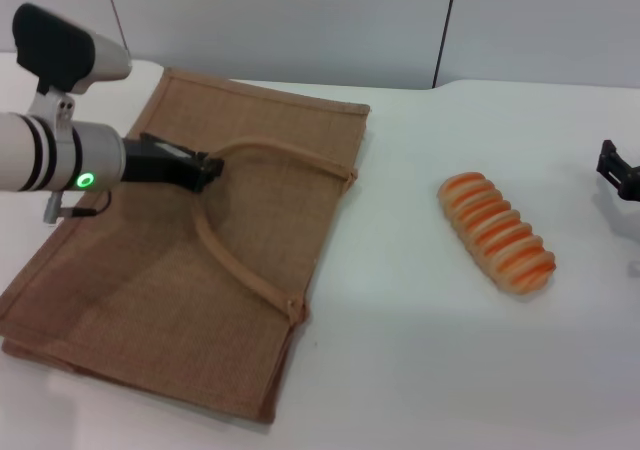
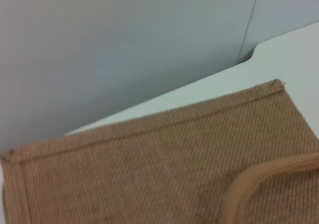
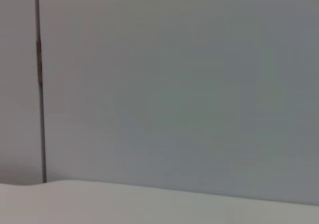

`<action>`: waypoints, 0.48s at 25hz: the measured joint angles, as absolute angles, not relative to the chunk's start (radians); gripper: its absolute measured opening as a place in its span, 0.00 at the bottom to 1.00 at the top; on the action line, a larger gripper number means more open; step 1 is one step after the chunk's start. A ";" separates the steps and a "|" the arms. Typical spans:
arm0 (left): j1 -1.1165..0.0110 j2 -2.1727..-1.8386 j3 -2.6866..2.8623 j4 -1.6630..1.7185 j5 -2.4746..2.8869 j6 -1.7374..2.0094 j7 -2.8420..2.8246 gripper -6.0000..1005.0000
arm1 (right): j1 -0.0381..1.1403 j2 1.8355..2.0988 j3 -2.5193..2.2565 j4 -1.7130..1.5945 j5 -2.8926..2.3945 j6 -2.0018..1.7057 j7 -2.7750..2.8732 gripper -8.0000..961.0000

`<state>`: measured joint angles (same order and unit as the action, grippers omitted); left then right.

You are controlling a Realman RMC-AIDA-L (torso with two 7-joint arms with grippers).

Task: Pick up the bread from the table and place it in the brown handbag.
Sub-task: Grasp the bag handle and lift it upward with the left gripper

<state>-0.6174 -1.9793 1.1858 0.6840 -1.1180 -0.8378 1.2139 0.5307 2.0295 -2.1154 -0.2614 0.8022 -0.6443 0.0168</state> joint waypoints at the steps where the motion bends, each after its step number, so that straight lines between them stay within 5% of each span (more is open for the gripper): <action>1: -0.620 -1.980 1.186 0.693 -1.111 -0.839 1.214 0.18 | 0.531 2.029 -2.115 -0.262 0.802 -0.644 0.017 0.90; 12: -0.603 -1.986 1.185 1.001 -1.001 -0.992 1.127 0.12 | 0.532 2.028 -2.119 -0.261 0.802 -0.639 0.017 0.90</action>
<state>-0.6032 -1.9862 1.1845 1.0009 -1.0009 -0.9915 1.1270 0.5317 2.0278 -2.1194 -0.2612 0.8022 -0.6390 0.0168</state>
